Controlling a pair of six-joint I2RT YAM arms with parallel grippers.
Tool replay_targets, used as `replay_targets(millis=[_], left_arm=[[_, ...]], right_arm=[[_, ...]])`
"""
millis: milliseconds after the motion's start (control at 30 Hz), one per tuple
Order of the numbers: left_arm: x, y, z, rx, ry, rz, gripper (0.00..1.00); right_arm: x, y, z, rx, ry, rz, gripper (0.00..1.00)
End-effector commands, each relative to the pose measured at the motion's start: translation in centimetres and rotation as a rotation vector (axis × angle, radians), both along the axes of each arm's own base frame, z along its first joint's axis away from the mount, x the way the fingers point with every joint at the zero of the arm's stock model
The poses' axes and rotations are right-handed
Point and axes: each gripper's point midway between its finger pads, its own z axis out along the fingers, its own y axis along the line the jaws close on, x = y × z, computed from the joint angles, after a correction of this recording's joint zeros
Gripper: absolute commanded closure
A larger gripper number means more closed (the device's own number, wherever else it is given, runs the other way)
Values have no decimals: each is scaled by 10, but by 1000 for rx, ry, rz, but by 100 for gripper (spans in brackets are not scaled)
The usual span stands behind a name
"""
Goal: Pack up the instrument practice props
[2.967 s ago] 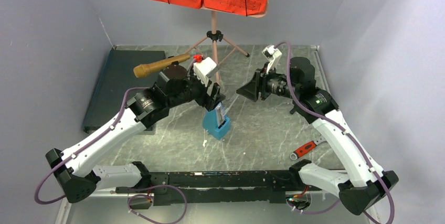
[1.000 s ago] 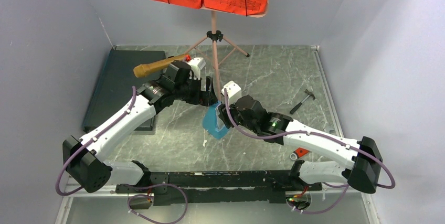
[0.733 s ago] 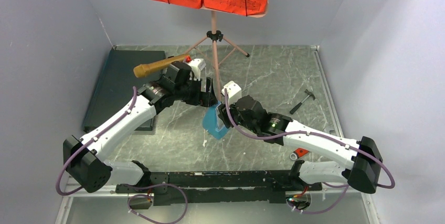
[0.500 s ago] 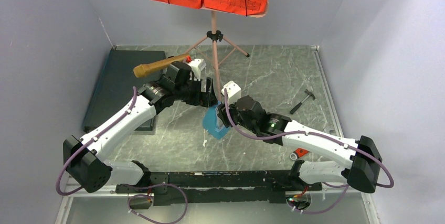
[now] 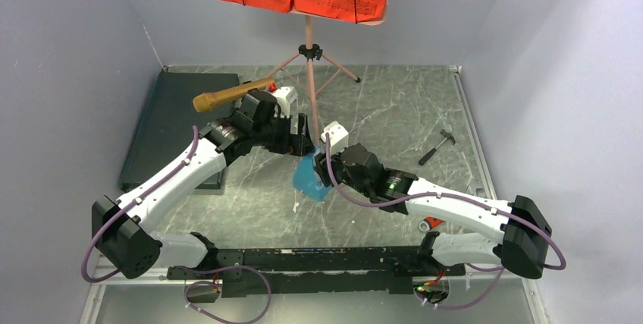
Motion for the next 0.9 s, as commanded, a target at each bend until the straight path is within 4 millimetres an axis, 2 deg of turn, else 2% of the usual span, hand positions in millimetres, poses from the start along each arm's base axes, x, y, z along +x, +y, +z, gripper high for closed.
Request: replay_targets(millis=[0, 200, 500, 700, 867], left_arm=[[3, -1, 11, -35, -33, 12, 6], [2, 2, 12, -34, -41, 26, 6], [2, 5, 12, -29, -48, 35, 6], [4, 2, 19, -40, -64, 20, 6], [5, -4, 24, -41, -60, -8, 6]], right_arm=[[-14, -9, -38, -86, 74, 30, 100], [-16, -8, -50, -118, 91, 45, 97], [-23, -10, -34, -87, 49, 104, 85], [-24, -24, -24, -83, 28, 104, 74], [-13, -44, -21, -59, 38, 58, 67]])
